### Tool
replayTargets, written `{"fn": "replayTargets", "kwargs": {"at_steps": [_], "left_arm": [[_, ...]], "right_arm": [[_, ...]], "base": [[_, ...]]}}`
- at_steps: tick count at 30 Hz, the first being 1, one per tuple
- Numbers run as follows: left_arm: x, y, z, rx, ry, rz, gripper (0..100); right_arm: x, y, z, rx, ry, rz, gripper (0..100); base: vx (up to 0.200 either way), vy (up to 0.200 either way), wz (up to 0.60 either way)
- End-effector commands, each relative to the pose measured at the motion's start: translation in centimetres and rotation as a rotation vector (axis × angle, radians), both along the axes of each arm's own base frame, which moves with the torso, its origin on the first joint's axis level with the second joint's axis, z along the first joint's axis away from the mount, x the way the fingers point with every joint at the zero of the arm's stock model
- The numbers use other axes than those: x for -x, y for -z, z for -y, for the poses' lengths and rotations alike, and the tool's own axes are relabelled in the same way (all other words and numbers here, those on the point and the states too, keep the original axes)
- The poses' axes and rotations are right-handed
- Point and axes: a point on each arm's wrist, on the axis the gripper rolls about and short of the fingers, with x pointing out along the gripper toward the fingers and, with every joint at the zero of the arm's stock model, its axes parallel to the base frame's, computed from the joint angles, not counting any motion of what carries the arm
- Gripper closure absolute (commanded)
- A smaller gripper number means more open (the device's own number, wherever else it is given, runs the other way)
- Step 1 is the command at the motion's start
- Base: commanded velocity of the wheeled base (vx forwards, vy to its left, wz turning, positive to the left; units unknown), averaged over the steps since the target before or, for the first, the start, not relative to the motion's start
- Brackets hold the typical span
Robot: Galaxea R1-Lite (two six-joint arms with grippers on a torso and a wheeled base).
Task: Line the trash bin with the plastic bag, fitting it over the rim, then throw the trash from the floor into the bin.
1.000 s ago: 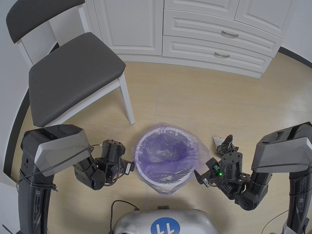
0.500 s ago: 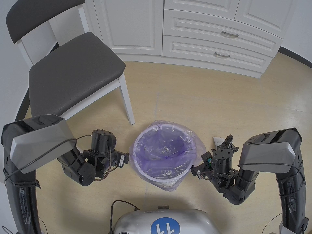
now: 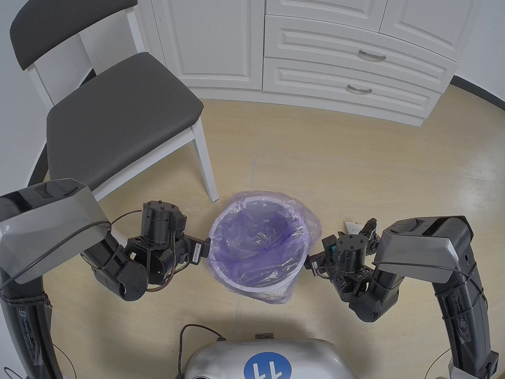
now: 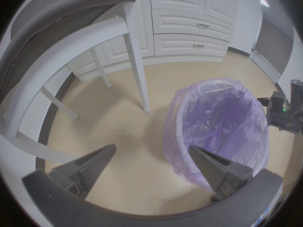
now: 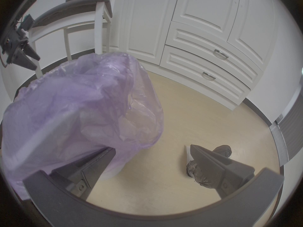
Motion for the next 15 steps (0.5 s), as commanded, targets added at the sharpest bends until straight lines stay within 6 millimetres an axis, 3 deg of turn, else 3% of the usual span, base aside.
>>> {"fn": "replayTargets", "kwargs": {"at_steps": [1, 15], "left_arm": [[0.2, -0.3, 0.3, 0.005, 0.01, 0.009, 0], [0.9, -0.5, 2.5, 0.067, 0.056, 0.07, 0]], "right_arm": [[-1.6, 1.3, 0.8, -0.002, 0.036, 0.004, 0], [-5.3, 2.7, 1.9, -0.04, 0.094, 0.077, 0]], "base": [[0.0, 0.0, 0.0], [0.0, 0.0, 0.0]]}}
